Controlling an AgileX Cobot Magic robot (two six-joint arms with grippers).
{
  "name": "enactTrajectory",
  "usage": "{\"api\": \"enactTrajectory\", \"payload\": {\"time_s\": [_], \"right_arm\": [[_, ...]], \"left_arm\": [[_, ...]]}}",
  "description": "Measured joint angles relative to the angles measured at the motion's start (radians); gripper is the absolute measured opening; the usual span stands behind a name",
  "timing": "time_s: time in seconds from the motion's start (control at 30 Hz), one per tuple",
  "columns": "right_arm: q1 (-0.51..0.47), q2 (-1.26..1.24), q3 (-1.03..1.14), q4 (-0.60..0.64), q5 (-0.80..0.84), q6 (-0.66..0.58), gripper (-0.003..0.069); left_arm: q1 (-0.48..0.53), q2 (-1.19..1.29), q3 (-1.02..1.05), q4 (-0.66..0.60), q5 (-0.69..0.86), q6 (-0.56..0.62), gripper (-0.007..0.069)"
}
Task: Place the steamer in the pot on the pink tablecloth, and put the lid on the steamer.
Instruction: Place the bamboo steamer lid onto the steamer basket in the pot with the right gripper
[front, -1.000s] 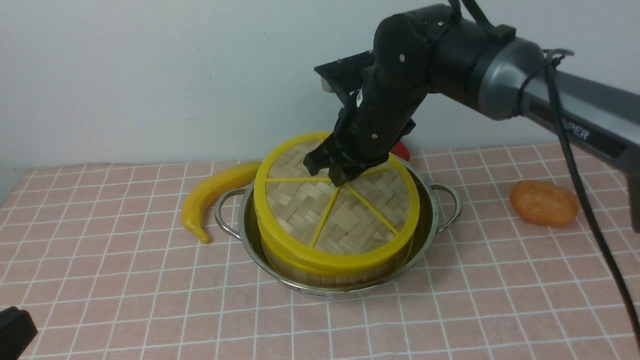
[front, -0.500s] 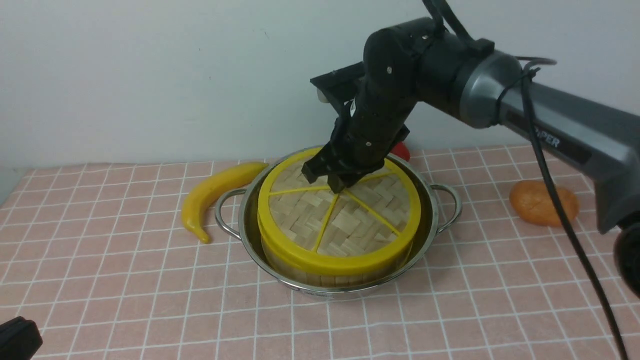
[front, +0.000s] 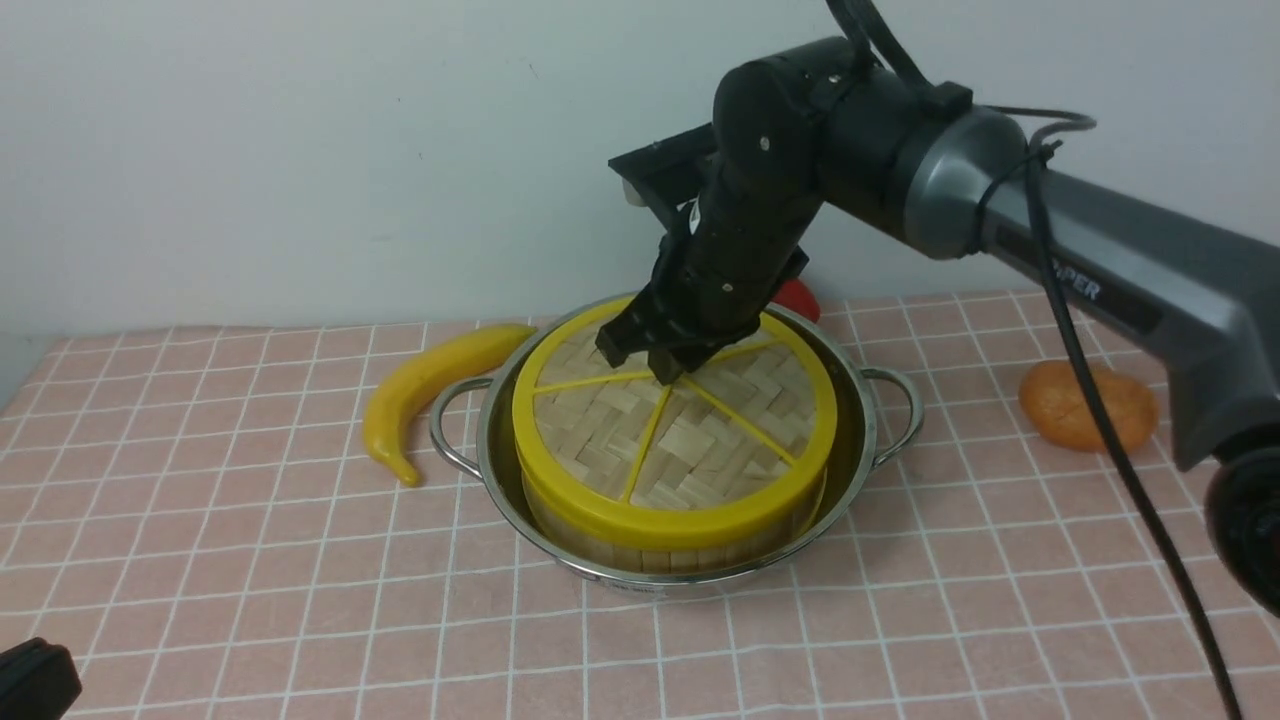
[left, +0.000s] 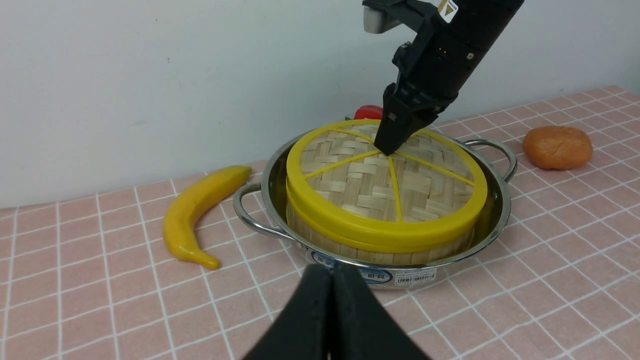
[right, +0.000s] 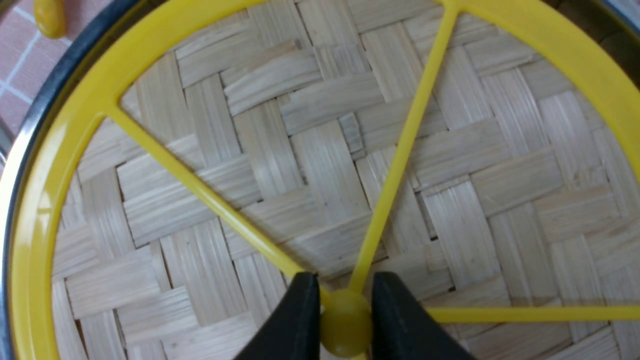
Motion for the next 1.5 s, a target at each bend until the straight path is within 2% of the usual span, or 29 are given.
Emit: {"api": "enactTrajectory", "payload": {"time_s": [1.5], "right_arm": [[0.0, 0.072, -0.137, -0.015, 0.071, 0.003, 0.0145]], "left_arm": [[0.0, 0.0, 0.0, 0.006, 0.0, 0.0, -0.0008]]}}
